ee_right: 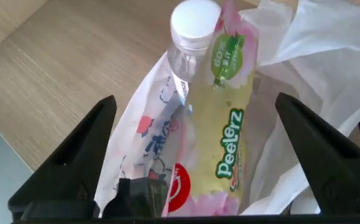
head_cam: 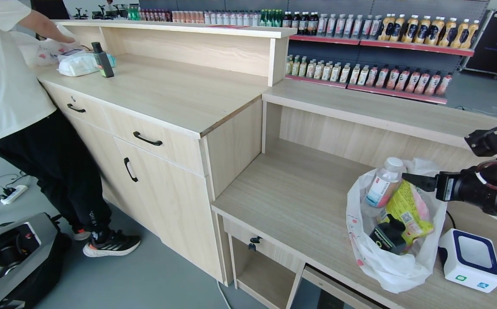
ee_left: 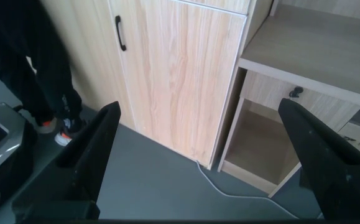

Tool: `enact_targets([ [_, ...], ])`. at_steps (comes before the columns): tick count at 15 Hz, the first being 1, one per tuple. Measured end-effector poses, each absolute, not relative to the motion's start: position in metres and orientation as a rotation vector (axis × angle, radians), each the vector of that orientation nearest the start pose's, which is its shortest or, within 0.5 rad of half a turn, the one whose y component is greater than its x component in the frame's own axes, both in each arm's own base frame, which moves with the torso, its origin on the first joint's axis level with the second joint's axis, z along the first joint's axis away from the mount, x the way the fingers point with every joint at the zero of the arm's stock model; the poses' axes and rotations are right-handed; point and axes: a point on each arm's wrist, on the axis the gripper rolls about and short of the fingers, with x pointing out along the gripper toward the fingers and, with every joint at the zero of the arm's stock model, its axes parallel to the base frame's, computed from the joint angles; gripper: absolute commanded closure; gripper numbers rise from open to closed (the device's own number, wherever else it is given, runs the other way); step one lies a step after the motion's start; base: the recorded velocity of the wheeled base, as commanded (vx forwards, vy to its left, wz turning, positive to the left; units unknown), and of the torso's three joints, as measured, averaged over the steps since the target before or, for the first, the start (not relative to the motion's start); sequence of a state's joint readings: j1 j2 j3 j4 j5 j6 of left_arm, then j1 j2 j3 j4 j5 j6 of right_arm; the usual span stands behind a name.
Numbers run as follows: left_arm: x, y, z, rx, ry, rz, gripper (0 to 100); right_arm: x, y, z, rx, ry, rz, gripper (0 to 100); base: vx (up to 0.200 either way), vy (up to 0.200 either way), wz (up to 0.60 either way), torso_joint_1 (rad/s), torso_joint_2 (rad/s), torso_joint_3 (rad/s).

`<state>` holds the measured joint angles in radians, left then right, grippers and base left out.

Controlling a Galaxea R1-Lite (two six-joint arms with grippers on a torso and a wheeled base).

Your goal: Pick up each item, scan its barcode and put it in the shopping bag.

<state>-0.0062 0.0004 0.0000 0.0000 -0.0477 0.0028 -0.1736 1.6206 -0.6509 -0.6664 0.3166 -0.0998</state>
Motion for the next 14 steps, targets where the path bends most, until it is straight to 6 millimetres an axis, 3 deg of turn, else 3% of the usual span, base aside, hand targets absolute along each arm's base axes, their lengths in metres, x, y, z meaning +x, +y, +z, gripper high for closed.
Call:
enact_targets([
  [3, -0.023, -0.001, 0.075, 0.003, 0.0, -0.054, 0, 0.224, -0.037, 0.206, -0.138, 0.229, 0.143, 0, 0.0, 0.0, 0.0, 0.0, 0.0, 0.0],
  [7, -0.023, -0.001, 0.075, 0.003, 0.001, -0.054, 0, 0.181, -0.037, 0.245, -0.437, 0.092, 0.092, 0, 0.0, 0.0, -0.6, 0.0, 0.0, 0.002],
  [11, -0.023, -0.001, 0.075, 0.003, 0.0, -0.054, 0, 0.16, -0.041, 0.28, -0.435, 0.15, -0.018, 0, 0.0, 0.0, -0.6, 0.002, 0.0, 0.001],
  [14, -0.023, -0.001, 0.075, 0.003, 0.0, -0.053, 0, 0.144, -0.046, 0.302, -0.328, 0.25, -0.17, 0, 0.0, 0.0, -0.6, 0.004, 0.01, 0.004],
])
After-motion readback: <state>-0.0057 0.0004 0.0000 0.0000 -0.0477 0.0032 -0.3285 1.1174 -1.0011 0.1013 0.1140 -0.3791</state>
